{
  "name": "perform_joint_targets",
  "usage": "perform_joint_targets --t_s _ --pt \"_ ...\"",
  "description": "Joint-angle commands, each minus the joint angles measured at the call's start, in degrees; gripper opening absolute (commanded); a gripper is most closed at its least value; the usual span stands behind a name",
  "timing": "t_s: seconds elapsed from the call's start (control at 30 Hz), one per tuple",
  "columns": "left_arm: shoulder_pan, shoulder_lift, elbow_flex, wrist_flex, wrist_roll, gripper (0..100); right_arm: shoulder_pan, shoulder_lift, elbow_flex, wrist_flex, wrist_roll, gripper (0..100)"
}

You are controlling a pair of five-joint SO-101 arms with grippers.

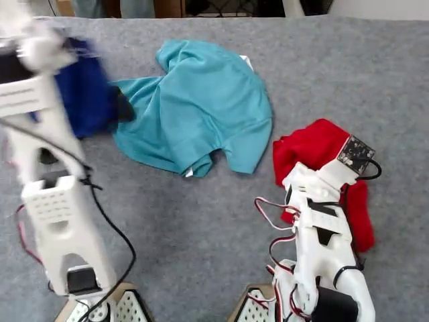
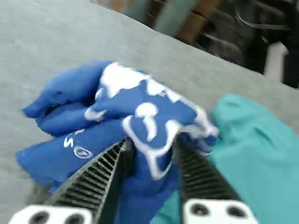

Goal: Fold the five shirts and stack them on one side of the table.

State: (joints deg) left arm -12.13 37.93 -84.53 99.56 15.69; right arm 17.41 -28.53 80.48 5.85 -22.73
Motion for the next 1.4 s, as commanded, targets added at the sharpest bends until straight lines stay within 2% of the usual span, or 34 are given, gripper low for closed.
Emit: perform_joint_targets --t_s 0.0,0.2,0.37,0.6,0.73,0.93,1.07,1.17,1.37 --pt "6.55 3.52 3.12 -0.18 6.07 32 -0.62 0.48 -1.45 -0.26 -0.18 1.5" --pt "15.69 16.35 3.74 -0.88 6.59 32 -0.62 0.57 -1.45 -0.26 -0.09 1.5" --pt "21.05 24.09 -2.24 -0.62 6.77 32 -0.62 0.57 -1.54 -0.26 -0.09 1.5" --pt "23.78 34.29 -2.15 -3.25 9.93 32 -0.62 0.57 -1.54 -0.26 -0.09 1.5" --pt "19.82 38.77 -3.91 -3.52 11.25 29 -0.62 0.48 -1.36 -0.26 -0.09 1.5" --pt "14.29 39.47 -7.16 -3.87 10.99 2 -0.53 0.48 -1.36 -0.26 -0.09 1.5" --pt "8.04 38.77 -7.96 -3.43 10.64 3 -0.53 0.48 -1.36 -0.26 -0.09 1.5" --pt "2.15 37.1 -11.38 -1.05 6.59 3 -0.53 0.48 -1.36 -0.26 -0.09 1.5" --pt "-11.12 24.09 -10.95 1.14 0.26 3 -0.53 0.48 -1.36 -0.26 -0.09 1.5"
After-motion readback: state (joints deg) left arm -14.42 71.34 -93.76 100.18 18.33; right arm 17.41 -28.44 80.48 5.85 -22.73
